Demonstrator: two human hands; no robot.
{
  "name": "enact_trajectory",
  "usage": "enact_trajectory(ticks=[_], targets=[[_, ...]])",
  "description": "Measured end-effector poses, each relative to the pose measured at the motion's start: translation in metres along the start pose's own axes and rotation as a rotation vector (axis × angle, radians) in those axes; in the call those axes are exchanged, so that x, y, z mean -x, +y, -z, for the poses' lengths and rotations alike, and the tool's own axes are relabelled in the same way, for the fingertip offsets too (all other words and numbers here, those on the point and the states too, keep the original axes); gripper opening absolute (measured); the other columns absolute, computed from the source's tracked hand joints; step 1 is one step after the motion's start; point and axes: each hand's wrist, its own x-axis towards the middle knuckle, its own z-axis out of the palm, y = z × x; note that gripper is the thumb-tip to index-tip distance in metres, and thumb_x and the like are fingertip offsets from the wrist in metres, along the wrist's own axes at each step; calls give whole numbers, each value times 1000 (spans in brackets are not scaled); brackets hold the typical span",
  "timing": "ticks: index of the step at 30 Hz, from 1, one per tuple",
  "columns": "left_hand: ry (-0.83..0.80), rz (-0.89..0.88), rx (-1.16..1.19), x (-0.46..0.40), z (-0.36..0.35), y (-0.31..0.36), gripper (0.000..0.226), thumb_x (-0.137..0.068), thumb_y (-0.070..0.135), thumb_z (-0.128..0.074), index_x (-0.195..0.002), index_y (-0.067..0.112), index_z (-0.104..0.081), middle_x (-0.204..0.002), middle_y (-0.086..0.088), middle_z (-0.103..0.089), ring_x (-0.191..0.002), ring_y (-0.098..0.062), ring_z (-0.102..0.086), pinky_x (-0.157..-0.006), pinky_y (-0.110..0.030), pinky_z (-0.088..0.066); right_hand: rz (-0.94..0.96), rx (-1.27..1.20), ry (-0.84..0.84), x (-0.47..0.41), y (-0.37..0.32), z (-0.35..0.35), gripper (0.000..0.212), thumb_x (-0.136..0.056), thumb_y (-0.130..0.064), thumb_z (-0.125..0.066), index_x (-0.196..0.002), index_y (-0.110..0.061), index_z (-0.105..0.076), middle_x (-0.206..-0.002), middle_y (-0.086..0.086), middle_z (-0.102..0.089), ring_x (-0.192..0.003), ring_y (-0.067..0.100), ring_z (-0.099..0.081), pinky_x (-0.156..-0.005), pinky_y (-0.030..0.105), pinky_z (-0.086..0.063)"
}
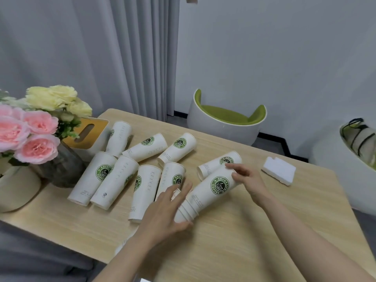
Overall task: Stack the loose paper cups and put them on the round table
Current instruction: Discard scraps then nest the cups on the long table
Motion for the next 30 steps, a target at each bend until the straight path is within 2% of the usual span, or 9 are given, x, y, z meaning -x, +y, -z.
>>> enact_trajectory(ticks=[3,8,11,14,17,22,25,30], targets=[[-12,-15,2,-3,-3,1,97,-76,65,-58,-135,63,20,-154,10,-16,-133,-12,-33,-90,-26,-42,24,-39,65,2,-2,12,36,-85,13,-52,-101,-13,-70,-111,6,-67,-99,16,-58,-86,25,-45],[-22,-39,-2,-11,-7,4,98,-75,67,-55,-131,66,26,-154,10,-14,-135,-12,-30,-93,-28,-42,29,-102,117,5,-5,28,34,-87,11,-53,-107,-12,-69,-109,3,-67,-97,14,-57,-81,26,-45],[-28,-55,1,-18,-8,9,99,-76,66,-57,-130,66,25,-156,8,-12,-139,-14,-25,-98,-34,-42,19,-142,93,8,-6,31,34,-87,10,-53,-109,-11,-68,-110,1,-67,-98,13,-57,-79,26,-45],[-37,-76,2,-24,-10,14,100,-77,64,-60,-132,63,24,-156,8,-12,-142,-12,-20,-100,-33,-41,-30,-192,34,16,-2,27,34,-86,9,-55,-107,-14,-68,-115,4,-66,-97,15,-59,-79,28,-46],[-57,-104,-5,-29,-14,20,101,-79,61,-60,-134,57,24,-156,6,-12,-140,-14,-22,-100,-32,-41,-105,-228,-29,28,5,16,35,-83,5,-59,-110,-15,-68,-113,7,-69,-95,20,-61,-81,35,-48],[-77,-143,-53,-33,-25,25,100,-80,63,-58,-137,54,24,-156,4,-14,-136,-16,-29,-100,-31,-40,-187,-335,-99,45,14,-2,40,-76,1,-64,-115,-12,-66,-107,6,-73,-95,18,-65,-88,34,-51],[-83,-138,-58,-33,-31,25,102,-79,63,-58,-138,51,25,-156,4,-14,-137,-16,-28,-100,-31,-40,-185,-408,-126,53,16,-10,42,-77,5,-61,-115,-10,-63,-100,8,-74,-91,16,-67,-80,27,-52],[-84,-135,-85,-36,-37,27,106,-79,64,-57,-136,48,31,-156,4,-12,-138,-17,-27,-97,-32,-43,-188,-454,-148,61,20,-19,45,-82,13,-54,-121,-9,-59,-95,14,-71,-87,19,-65,-80,25,-52]])
